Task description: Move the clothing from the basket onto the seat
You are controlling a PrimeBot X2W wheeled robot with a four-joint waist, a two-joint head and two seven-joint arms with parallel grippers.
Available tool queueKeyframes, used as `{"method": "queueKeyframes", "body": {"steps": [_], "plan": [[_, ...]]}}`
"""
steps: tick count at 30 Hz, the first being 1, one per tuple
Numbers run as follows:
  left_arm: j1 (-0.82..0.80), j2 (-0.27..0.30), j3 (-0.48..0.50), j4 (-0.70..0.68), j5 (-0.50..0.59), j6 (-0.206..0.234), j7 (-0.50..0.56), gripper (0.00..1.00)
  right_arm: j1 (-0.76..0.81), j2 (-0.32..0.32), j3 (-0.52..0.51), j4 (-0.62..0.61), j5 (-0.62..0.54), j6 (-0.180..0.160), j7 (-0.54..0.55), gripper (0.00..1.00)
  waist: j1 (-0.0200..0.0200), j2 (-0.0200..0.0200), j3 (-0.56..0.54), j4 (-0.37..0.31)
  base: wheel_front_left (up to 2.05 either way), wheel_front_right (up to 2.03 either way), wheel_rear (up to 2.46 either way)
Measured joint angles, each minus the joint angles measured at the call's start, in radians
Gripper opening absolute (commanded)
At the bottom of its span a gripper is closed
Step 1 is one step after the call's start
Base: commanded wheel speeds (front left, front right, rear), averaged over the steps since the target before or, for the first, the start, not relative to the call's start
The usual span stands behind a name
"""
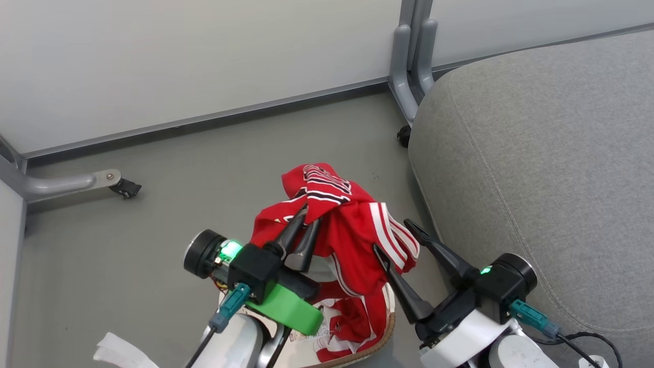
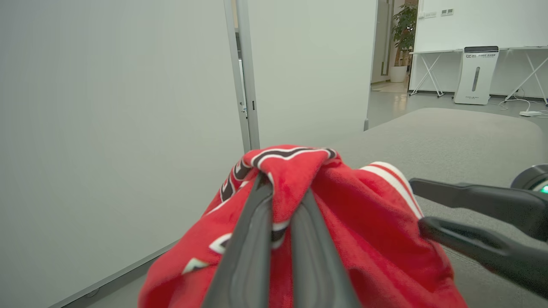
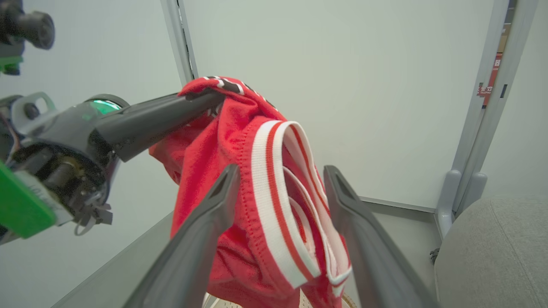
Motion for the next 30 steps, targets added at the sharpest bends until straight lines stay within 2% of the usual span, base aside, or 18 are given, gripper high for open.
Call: {"method": "queueKeyframes", "body": {"steps": [12, 17, 18, 19, 21, 30], "plan": [[-0.027, -0.006, -0.159, -0.029, -0.035, -0.010, 0.000, 0.00, -0.011, 0.000, 0.021, 0.074, 0.022, 0.000, 0.000, 1.00, 0.0000, 0.0000, -0.015, 0.012, 0.00, 0.00, 0.00], [-0.040, -0.007, -0.188, -0.029, -0.048, -0.013, 0.000, 0.00, -0.012, -0.006, 0.050, 0.108, 0.045, 0.000, 0.000, 1.00, 0.0000, 0.0000, -0.015, 0.010, 0.00, 0.00, 0.00], [-0.044, -0.007, -0.193, -0.029, -0.053, -0.013, 0.000, 0.00, -0.013, -0.009, 0.062, 0.117, 0.048, 0.000, 0.000, 0.93, 0.0000, 0.0000, -0.015, 0.009, 0.00, 0.00, 0.00], [-0.045, -0.007, -0.198, -0.027, -0.059, -0.013, 0.000, 0.00, -0.014, -0.010, 0.066, 0.121, 0.049, 0.000, 0.000, 0.44, 0.0000, 0.0000, -0.015, 0.008, 0.00, 0.00, 0.00], [-0.047, -0.007, -0.205, -0.024, -0.063, -0.013, 0.000, 0.00, -0.020, -0.013, 0.072, 0.124, 0.054, 0.000, 0.000, 0.00, 0.0000, 0.0000, -0.013, 0.007, 0.00, 0.00, 0.00], [-0.054, -0.008, -0.212, 0.006, -0.070, -0.013, 0.000, 0.00, -0.026, -0.028, 0.084, 0.125, 0.055, 0.000, 0.000, 0.00, 0.0000, 0.0000, -0.006, 0.011, 0.00, 0.00, 0.00]]}}
